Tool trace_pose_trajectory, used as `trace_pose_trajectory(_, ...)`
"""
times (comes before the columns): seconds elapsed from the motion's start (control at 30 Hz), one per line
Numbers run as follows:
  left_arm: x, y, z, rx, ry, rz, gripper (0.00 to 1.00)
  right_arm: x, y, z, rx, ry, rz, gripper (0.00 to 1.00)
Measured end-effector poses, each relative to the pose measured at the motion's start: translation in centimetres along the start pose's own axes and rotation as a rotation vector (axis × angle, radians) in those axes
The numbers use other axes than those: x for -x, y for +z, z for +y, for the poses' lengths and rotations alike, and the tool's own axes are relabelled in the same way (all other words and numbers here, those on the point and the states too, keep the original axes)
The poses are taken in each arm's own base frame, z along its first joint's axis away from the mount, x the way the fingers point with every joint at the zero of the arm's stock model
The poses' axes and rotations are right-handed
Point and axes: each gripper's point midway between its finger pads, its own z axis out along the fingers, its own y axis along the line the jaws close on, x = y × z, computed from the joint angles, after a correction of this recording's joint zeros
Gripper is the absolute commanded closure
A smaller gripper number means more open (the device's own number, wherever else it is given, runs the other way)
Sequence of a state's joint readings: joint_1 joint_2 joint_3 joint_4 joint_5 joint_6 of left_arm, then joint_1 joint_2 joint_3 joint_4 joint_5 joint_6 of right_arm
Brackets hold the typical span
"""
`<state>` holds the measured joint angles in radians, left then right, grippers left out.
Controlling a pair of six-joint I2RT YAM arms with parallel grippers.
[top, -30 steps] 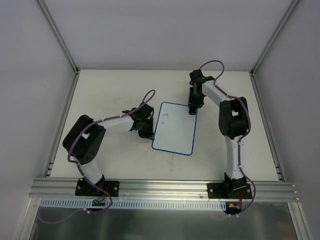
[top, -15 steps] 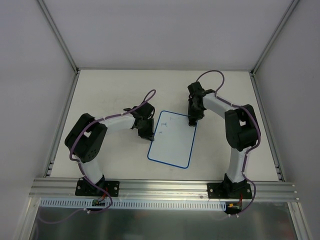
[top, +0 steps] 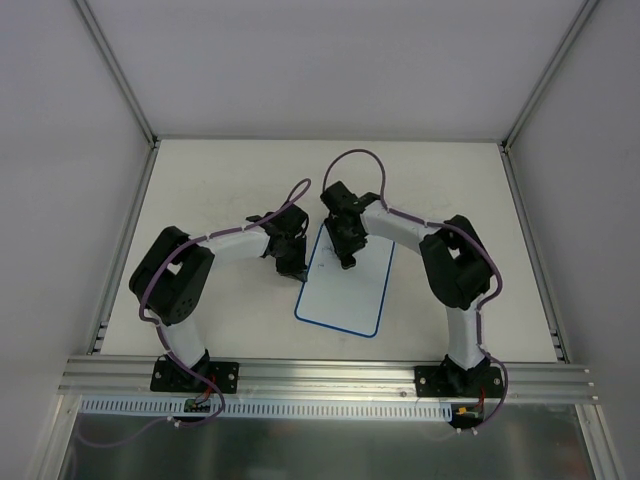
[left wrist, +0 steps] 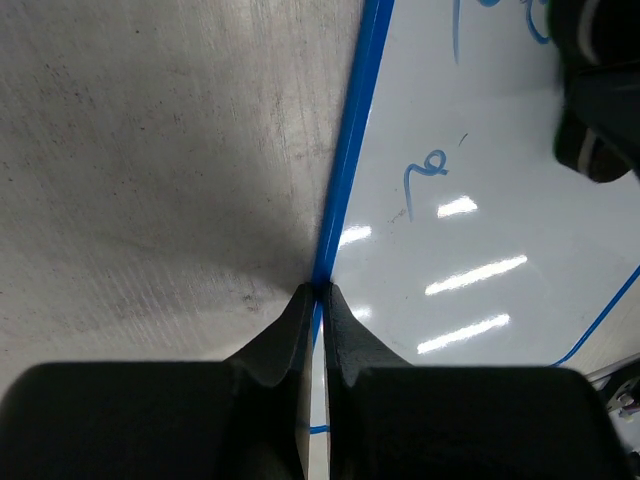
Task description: Erase the whiteboard
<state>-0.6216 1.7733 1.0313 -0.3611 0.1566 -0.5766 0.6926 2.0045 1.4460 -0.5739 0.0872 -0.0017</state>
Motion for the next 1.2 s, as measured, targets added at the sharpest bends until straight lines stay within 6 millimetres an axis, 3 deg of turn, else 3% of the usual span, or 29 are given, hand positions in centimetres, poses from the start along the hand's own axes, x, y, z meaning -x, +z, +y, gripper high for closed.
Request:
trace_pose_trajectory(0.43,-0.1,0.0,0.1,0.000,-0.007,-0.001,1.00,-0.2,0.1,5.9,0.073,-0.128,0.010,1.00)
trace_pose_trajectory(0.87,-0.2,0.0,0.2,-0.006,-0.025,0.005,1.00,-0.6,-0.1,6.0,0.063,-0.127,0.049,1.00)
trace_pose_trajectory(1.2,-0.2,0.0,0.2,-0.007,-0.023,0.004,1.00,-0.7,0.0,5.1,0.043,0.000,0.058,1.00)
